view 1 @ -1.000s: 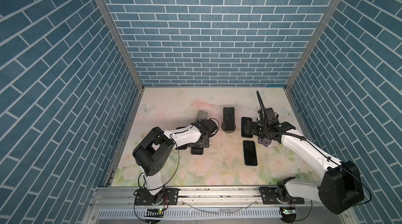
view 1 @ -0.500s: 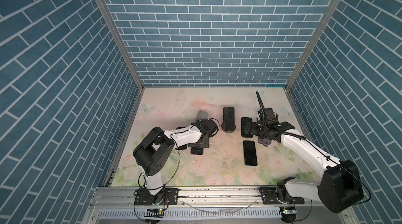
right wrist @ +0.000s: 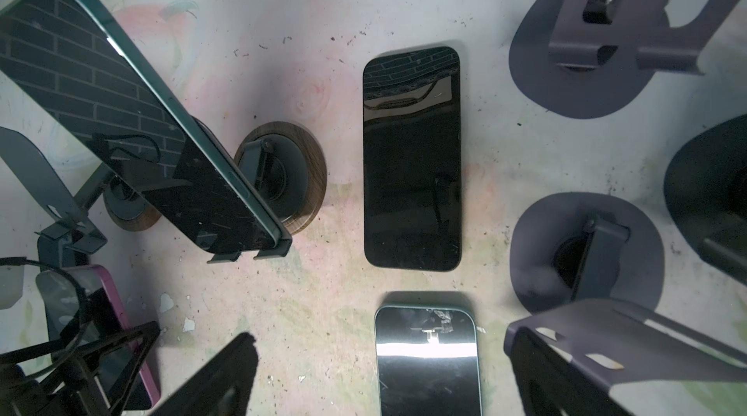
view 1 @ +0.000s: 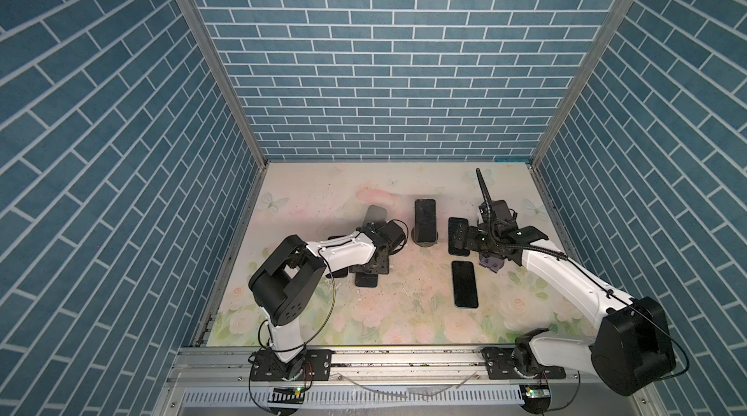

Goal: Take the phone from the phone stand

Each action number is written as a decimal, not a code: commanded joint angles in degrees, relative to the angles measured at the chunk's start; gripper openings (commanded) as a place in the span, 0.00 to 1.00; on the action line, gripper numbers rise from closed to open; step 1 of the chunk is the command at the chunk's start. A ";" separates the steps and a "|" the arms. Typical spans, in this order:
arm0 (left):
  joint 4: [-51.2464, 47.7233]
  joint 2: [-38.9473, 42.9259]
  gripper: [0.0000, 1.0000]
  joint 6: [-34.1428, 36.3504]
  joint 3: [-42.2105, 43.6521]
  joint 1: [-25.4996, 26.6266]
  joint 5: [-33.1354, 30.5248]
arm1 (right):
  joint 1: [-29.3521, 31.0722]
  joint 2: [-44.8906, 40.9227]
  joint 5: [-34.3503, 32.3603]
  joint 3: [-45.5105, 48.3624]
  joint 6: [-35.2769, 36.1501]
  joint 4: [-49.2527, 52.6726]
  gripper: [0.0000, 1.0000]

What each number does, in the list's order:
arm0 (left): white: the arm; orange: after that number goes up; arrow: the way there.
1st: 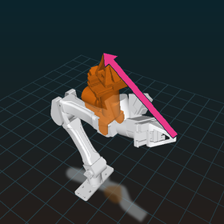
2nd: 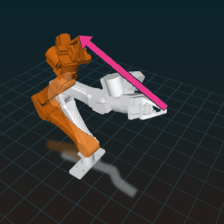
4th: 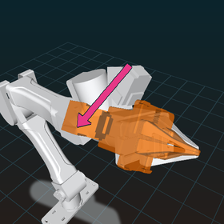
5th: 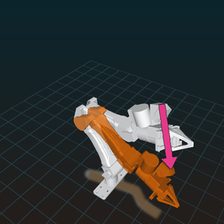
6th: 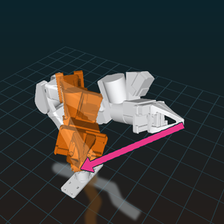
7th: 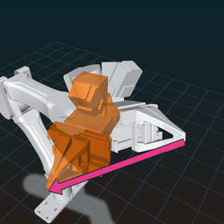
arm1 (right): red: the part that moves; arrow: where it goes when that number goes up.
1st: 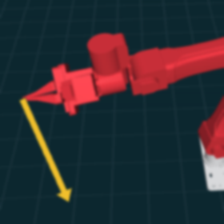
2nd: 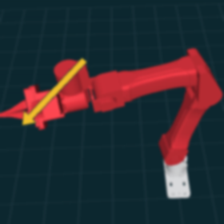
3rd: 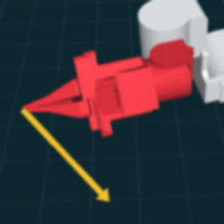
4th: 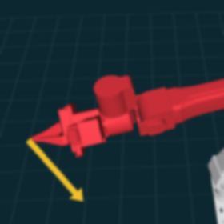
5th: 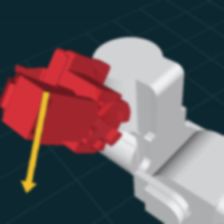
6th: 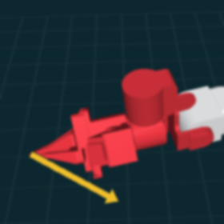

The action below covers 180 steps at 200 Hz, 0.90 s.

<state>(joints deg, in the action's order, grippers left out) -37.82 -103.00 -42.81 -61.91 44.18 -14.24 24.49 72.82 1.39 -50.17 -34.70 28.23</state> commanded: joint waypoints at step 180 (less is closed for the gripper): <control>2.95 -0.37 0.82 1.85 7.55 0.03 0.68 | 0.38 -0.83 0.49 1.36 -0.19 -0.20 0.99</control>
<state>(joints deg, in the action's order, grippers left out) -35.07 -101.08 -42.54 -59.20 44.51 -15.09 24.49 72.75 1.41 -49.19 -34.68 27.81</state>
